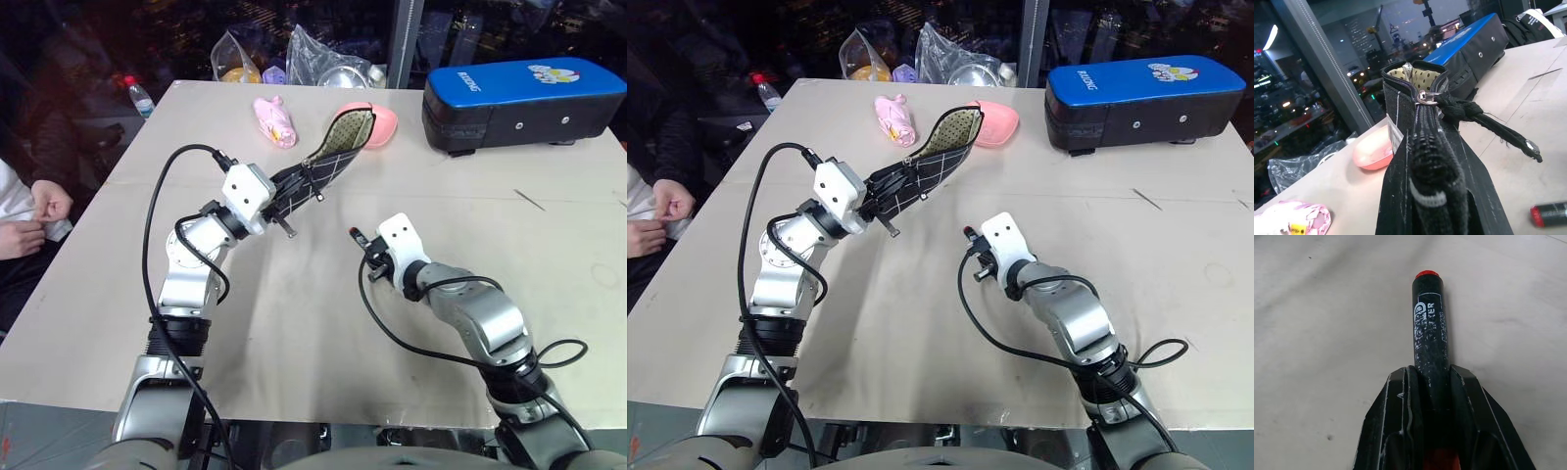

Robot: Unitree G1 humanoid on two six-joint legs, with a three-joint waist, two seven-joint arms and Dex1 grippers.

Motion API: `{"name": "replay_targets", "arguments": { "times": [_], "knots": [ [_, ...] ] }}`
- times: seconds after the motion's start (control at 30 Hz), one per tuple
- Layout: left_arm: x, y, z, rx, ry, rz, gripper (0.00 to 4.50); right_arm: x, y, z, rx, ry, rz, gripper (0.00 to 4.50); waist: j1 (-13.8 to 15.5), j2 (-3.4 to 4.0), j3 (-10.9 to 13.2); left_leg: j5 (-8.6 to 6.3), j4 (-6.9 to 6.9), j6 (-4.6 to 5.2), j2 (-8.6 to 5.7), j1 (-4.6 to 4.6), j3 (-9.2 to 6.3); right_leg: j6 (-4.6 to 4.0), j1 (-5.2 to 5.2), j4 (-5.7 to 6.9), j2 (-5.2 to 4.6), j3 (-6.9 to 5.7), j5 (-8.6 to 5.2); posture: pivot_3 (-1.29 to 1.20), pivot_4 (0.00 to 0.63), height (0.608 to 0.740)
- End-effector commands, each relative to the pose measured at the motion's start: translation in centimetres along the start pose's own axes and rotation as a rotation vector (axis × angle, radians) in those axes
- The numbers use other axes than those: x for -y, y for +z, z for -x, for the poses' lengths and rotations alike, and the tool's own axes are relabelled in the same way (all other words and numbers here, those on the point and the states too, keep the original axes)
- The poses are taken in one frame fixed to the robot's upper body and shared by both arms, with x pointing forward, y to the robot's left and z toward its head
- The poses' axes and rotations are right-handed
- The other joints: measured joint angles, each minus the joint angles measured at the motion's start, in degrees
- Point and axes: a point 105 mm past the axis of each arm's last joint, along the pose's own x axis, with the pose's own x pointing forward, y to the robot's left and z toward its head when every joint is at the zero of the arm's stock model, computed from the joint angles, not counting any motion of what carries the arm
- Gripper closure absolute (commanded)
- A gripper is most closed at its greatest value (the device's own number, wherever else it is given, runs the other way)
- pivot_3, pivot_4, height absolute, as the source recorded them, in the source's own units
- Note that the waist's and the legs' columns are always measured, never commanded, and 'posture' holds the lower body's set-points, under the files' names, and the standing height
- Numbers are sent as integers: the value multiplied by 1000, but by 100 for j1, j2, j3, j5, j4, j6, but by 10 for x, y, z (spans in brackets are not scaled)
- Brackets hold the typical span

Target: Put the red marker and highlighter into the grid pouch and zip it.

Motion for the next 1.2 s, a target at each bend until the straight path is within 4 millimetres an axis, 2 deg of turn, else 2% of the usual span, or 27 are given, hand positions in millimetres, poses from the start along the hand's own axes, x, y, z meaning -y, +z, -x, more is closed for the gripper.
{"name": "replay_targets", "arguments": {
  "times": [0.03, 0.13, 0.23, 0.3, 0.37, 0.57, 0.67, 0.87, 1.0, 1.1, 1.2],
  "knots": [
    [2, 14, -5, 51, -13, -35, 4500, 50, 14, 20, 51, -130, 29, 4241, 49, -1, 1, 0, 0, 0, 0, 0, 0, 0, 0, 0, 0, 0, 0, 0, 150, 740],
    [10, 15, -7, 60, -52, -25, 4500, 81, 54, 43, 191, -160, 280, 4241, 37, 1, 6, -3, 3, 6, -4, -2, 6, 1, -1, -3, -2, 4, 0, 0, 150, 740],
    [19, 14, -8, 61, -99, -30, 4500, 95, 76, 58, 228, -159, 518, 4241, -28, 2, 6, -4, 0, 7, 2, 1, 8, 2, -4, -3, 7, 8, 0, 0, 150, 740],
    [29, 14, -11, 65, -155, -47, 4500, 109, 109, 78, 270, -190, 749, 4241, -82, 5, 8, -2, -10, 2, 8, 2, 8, 2, -13, -2, 14, 10, 0, 0, 150, 740],
    [38, 14, -16, 70, -199, -72, 4500, 113, 132, 90, 270, -183, 968, 4241, -112, 24, 20, 3, -16, -5, 9, -2, 14, 2, -26, 0, 17, 16, 0, 0, 150, 740],
    [55, 16, -32, 116, -266, -68, 4500, 101, 140, 92, 166, -1, 1334, 4241, -116, 23, 20, 3, -17, -6, 17, -1, 31, 2, -34, 2, 21, 29, 0, 0, 150, 740],
    [65, 17, -41, 139, -291, -57, 4500, 96, 135, 91, 101, 95, 1450, 4241, -100, 23, 21, 3, -9, -5, 14, -1, 38, 3, -34, 4, 15, 32, 1, 0, 150, 740],
    [71, 16, -44, 152, -304, -51, 4500, 100, 131, 92, 57, 159, 1537, 4241, -92, 22, 22, 2, -8, -4, 13, -4, 40, 4, -34, 2, 12, 31, 1, 0, 150, 740],
    [78, 17, -43, 160, -333, -68, 4500, 95, 130, 90, 55, 205, 1605, 4241, -106, 25, 23, 3, -8, -6, 16, 0, 39, 3, -34, 7, 13, 30, 1, 0, 150, 740],
    [82, 18, -43, 171, -356, -82, 4500, 86, 129, 86, 66, 243, 1666, 4241, -107, 25, 23, 3, -8, -6, 16, 1, 41, 3, -34, 7, 13, 30, 1, 0, 150, 740],
    [90, 21, -46, 191, -395, -102, 4500, 67, 125, 75, 103, 310, 1736, 4241, -107, 25, 23, 4, -7, -6, 16, 1, 41, 3, -34, 8, 13, 30, 1, 0, 150, 740]
  ]
}}
